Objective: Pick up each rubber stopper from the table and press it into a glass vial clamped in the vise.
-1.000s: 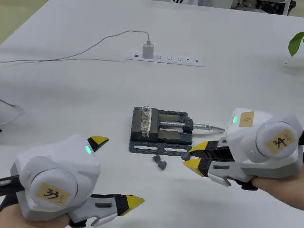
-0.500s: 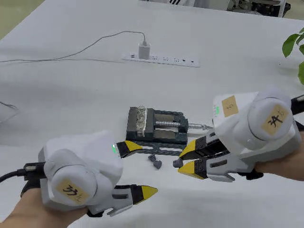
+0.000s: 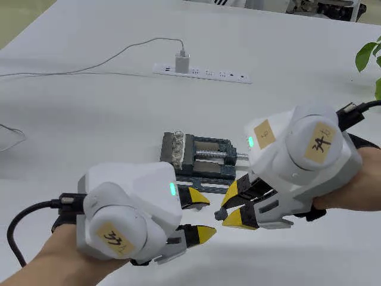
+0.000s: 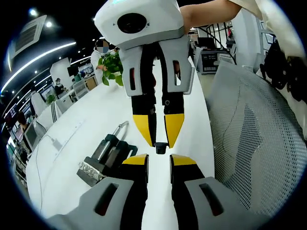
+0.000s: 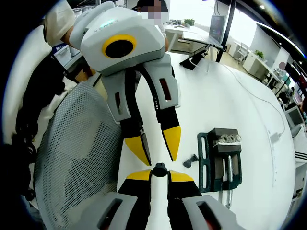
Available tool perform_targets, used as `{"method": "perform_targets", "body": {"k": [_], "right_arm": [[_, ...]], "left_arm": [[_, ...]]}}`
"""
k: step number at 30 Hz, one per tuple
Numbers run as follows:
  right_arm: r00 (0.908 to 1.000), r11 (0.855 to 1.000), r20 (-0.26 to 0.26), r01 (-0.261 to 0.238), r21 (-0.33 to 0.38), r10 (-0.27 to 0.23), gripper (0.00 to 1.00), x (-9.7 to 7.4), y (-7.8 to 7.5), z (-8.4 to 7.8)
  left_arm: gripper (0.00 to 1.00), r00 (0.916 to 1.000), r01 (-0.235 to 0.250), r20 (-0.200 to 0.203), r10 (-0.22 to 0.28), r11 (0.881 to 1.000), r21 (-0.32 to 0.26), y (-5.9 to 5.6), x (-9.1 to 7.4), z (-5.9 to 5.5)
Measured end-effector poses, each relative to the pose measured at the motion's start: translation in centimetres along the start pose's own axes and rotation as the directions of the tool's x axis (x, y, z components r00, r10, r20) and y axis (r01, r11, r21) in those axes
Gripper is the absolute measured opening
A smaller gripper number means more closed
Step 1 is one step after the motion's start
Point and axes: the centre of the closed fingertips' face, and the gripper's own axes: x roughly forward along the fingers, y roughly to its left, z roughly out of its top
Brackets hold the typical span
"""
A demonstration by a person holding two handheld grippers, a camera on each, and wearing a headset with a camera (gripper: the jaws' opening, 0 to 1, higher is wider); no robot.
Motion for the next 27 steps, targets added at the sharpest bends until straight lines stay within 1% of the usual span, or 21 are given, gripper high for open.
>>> {"method": "perform_targets", "body": {"k": [6, 11, 15, 19, 21, 24, 26, 27], "right_arm": [[1.0000, 1.000, -0.003, -0.009, -0.010, 0.009, 0.08, 0.10, 0.22, 0.08], [0.9999, 1.000, -0.003, -0.016, -0.017, 0.016, 0.08, 0.04, 0.34, 0.08], [0.9997, 0.999, -0.006, -0.022, -0.024, 0.022, 0.08, 0.01, 0.48, 0.02], [0.9997, 0.999, -0.006, -0.025, -0.021, 0.025, 0.08, -0.03, 0.55, -0.09], [0.9996, 0.999, -0.001, -0.028, -0.015, 0.028, 0.08, -0.09, 0.60, -0.09], [0.9994, 0.999, 0.019, -0.030, -0.015, 0.030, 0.08, -0.27, 0.57, -0.07], [0.9988, 0.999, 0.041, -0.027, -0.022, 0.028, 0.09, -0.47, 0.51, 0.07], [0.9980, 0.999, 0.057, -0.029, -0.019, 0.030, 0.09, -0.61, 0.47, 0.19]], "left_arm": [[0.07, 0.9998, 0.022, 0.000, -0.022, 1.000, 0.009, -0.38, 0.20, 0.15], [0.05, 0.9994, 0.035, 0.006, -0.035, 0.999, 0.004, -0.56, 0.31, 0.34], [0.04, 0.9988, 0.048, 0.000, -0.048, 0.999, -0.002, -0.69, 0.40, 0.34], [0.04, 0.9985, 0.055, 0.004, -0.055, 0.998, -0.014, -0.76, 0.44, 0.39], [0.03, 0.9982, 0.059, 0.011, -0.058, 0.998, -0.023, -0.79, 0.42, 0.42], [0.03, 0.9982, 0.056, 0.025, -0.055, 0.997, -0.044, -0.69, 0.25, 0.52], [0.03, 0.9981, 0.052, 0.036, -0.051, 0.997, -0.051, -0.58, 0.13, 0.65], [0.03, 0.9975, 0.051, 0.052, -0.047, 0.997, -0.066, -0.43, 0.05, 0.87]]}}
